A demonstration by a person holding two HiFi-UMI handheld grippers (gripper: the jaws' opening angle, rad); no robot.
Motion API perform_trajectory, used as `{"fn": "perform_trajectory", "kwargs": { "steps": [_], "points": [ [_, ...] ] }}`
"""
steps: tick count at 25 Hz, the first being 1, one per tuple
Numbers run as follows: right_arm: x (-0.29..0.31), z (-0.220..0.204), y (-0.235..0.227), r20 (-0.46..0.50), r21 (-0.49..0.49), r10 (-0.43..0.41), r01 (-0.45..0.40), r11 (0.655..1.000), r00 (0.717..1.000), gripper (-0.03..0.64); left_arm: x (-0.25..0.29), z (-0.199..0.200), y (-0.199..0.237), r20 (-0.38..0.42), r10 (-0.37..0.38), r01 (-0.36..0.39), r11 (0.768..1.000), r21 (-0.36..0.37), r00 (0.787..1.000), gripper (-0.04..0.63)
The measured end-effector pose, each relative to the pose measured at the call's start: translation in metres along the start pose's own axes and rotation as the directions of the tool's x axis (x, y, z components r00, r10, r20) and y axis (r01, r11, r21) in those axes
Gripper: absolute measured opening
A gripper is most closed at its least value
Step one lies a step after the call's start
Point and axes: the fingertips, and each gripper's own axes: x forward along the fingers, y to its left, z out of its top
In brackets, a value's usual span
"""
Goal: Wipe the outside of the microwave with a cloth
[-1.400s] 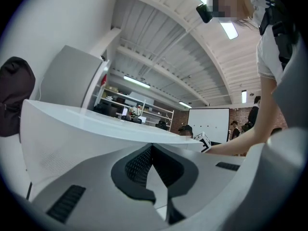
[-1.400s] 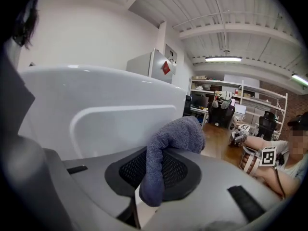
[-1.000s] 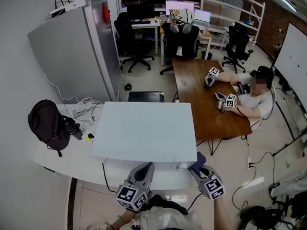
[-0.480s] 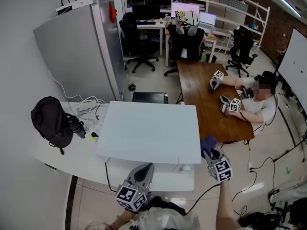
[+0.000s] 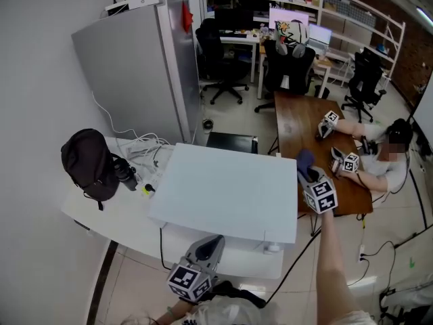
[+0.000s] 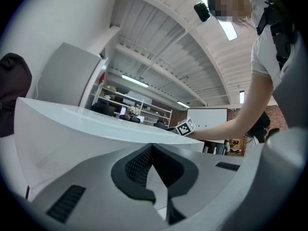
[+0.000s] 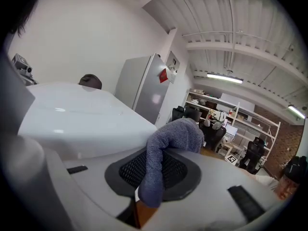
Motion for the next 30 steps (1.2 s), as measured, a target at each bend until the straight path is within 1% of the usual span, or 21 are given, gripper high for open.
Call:
{"fn": "perform_trajectory", "kwargs": {
  "steps": [2,5,9,12,16,19,22,26,30],
  "points": [
    [0.0,0.002,0.003,0.005,-0.002,0.013,-0.013,1.0,1.0,0.077,0.0,-0.001,0.001,0.003,0.008,-0.008,1.0,-0.003,1.0,-0.014],
    [-0.018,0.002,0.017,0.026,-0.003,0.037,-0.037,0.999,0.999,0.078,-0.001,0.0,0.001,0.01,0.017,-0.017,1.0,-0.01,1.0,-0.014],
    [-0.056,0.0,0.052,0.058,-0.018,0.06,-0.059,0.998,0.996,0.078,-0.002,0.001,0.003,0.032,0.032,-0.031,0.999,-0.026,0.999,-0.014],
    [-0.092,-0.005,0.086,0.074,-0.005,0.056,-0.055,0.998,0.996,0.078,-0.001,0.001,0.003,0.05,0.043,-0.041,0.998,-0.043,0.998,-0.014],
    [-0.147,-0.007,0.14,0.09,0.057,0.039,-0.044,0.997,0.995,0.078,0.001,-0.002,0.0,0.05,0.034,-0.032,0.998,-0.051,0.998,-0.014],
    [-0.182,-0.02,0.177,0.061,0.095,0.013,-0.019,0.995,0.998,0.078,0.003,-0.007,-0.008,0.034,0.005,-0.003,0.999,-0.045,0.999,-0.014],
    [-0.207,-0.03,0.204,0.039,0.144,-0.012,0.006,0.99,0.999,0.078,0.006,-0.009,-0.019,0.025,-0.029,0.03,0.999,-0.039,0.999,-0.014],
    [-0.218,-0.037,0.214,0.042,0.201,-0.026,0.017,0.979,0.999,0.078,0.006,-0.012,-0.027,0.019,-0.049,0.05,0.998,-0.035,0.999,-0.014],
    [-0.224,-0.039,0.194,0.03,0.24,-0.121,0.11,0.965,0.992,0.078,0.001,-0.015,-0.028,0.021,-0.046,0.047,0.998,-0.04,0.999,-0.014]
  ]
}}
